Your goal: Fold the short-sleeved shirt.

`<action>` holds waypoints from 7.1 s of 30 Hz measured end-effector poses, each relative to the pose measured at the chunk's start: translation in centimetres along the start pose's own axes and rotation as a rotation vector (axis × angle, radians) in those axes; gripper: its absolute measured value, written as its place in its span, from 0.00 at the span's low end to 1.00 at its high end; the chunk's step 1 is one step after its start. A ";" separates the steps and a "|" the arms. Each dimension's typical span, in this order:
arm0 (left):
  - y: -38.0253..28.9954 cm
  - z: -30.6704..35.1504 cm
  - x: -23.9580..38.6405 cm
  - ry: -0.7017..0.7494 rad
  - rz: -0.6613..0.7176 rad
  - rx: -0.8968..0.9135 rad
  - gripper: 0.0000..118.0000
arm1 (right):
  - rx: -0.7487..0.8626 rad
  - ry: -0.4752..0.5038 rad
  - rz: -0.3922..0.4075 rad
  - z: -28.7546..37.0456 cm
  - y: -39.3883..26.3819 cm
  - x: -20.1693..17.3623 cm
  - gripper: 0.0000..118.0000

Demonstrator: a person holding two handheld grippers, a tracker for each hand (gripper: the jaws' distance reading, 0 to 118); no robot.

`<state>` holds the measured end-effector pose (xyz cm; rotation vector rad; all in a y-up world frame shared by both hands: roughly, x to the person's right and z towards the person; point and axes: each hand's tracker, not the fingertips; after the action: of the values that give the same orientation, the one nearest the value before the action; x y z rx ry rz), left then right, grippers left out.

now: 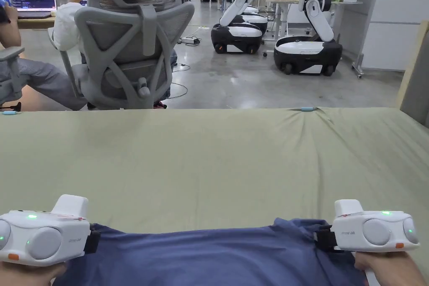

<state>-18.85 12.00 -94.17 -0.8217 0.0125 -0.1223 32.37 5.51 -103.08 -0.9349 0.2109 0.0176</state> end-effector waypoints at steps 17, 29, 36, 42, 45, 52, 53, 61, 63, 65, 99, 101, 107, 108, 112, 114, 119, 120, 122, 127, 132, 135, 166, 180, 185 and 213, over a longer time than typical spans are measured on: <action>-11.0 17.7 -2.4 -0.090 0.128 0.126 0.01 | 0.318 -0.023 0.177 25.6 -12.9 -3.1 0.01; -20.8 18.7 -1.8 -0.106 0.218 0.070 0.45 | 0.204 -0.012 0.140 24.7 -21.6 -5.0 0.49; -12.6 23.4 5.0 -0.060 0.177 0.516 0.73 | 0.627 -0.041 0.112 30.6 -15.1 -12.8 0.93; -11.1 24.0 9.8 0.039 0.069 0.694 0.49 | 0.730 -0.108 0.107 29.9 -15.2 -16.3 0.74; -11.2 23.6 10.4 0.017 0.076 0.662 0.00 | 0.711 -0.091 0.105 29.0 -15.8 -16.4 0.01; -12.6 22.0 5.9 -0.011 0.127 0.538 0.00 | 0.733 -0.098 0.140 30.1 -15.8 -16.6 0.00; -13.4 21.3 4.1 -0.027 0.184 0.489 0.00 | 0.730 -0.093 0.143 30.1 -16.0 -16.6 0.00; -23.6 15.8 -7.9 -0.238 0.800 0.248 0.99 | 0.670 -0.074 0.153 28.4 -17.6 -17.3 0.00; -25.5 15.0 -9.8 -0.340 0.948 0.235 1.00 | 0.658 -0.067 0.157 28.1 -17.7 -17.6 0.00; -26.9 13.2 -10.5 -0.484 1.076 0.162 1.00 | 0.653 -0.059 0.156 27.9 -17.6 -17.9 0.00; -17.4 14.4 18.8 -0.057 -0.377 0.204 0.05 | 0.637 -0.018 0.112 27.7 -20.0 -18.0 0.00; -17.8 13.2 19.7 -0.046 -0.356 0.177 0.07 | 0.628 -0.015 0.083 27.9 -20.4 -17.5 0.00; -15.7 17.4 14.7 -0.315 0.080 0.289 0.82 | 0.581 -0.011 0.087 28.2 -20.3 -17.0 0.00; -15.6 18.4 13.1 -0.377 0.192 0.321 0.84 | 0.567 -0.001 0.077 28.2 -20.3 -16.9 0.00; -16.5 18.3 9.6 -0.445 0.501 0.308 0.80 | 0.546 -0.002 0.099 28.2 -20.6 -17.4 0.00; -17.1 16.4 9.9 -0.424 0.456 0.230 0.61 | 0.549 -0.002 0.084 28.2 -20.7 -17.6 0.00; -18.7 12.7 13.9 -0.384 0.458 0.117 0.00 | 0.567 -0.036 0.115 28.7 -20.3 -17.7 0.00; -18.9 12.1 14.6 -0.401 0.462 0.096 0.00 | 0.572 -0.034 0.105 29.0 -20.3 -17.5 0.00; -19.1 11.8 16.7 -0.477 0.446 0.095 0.00 | 0.576 -0.026 0.095 29.3 -20.2 -17.2 0.00; -19.1 10.9 20.2 -0.515 0.411 0.081 0.00 | 0.578 -0.036 0.085 29.5 -20.4 -16.5 0.00; -18.3 14.3 16.7 -0.504 0.473 0.183 0.00 | 0.568 -0.026 0.090 29.3 -20.5 -16.8 0.00; -18.0 17.7 11.5 -0.399 0.478 0.259 0.00 | 0.557 -0.016 0.131 28.8 -20.5 -17.9 0.00; -22.7 12.9 0.6 -0.254 0.911 0.359 0.13 | 0.527 -0.034 0.114 28.3 -20.7 -17.7 0.00; -17.8 17.5 23.1 0.016 -0.412 0.435 0.11 | 0.522 -0.027 0.083 28.5 -21.5 -15.6 0.00; -19.8 14.4 26.9 0.033 -0.532 0.332 0.36 | 0.522 -0.040 0.066 28.9 -22.0 -14.4 0.00; -19.7 12.3 21.7 -0.647 0.434 0.030 0.00 | 0.470 -0.019 0.062 27.5 -22.0 -15.0 0.00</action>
<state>1.42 5.19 -70.56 -0.7819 -0.4173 0.5535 24.77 15.59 -66.90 -0.4599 0.2143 0.0330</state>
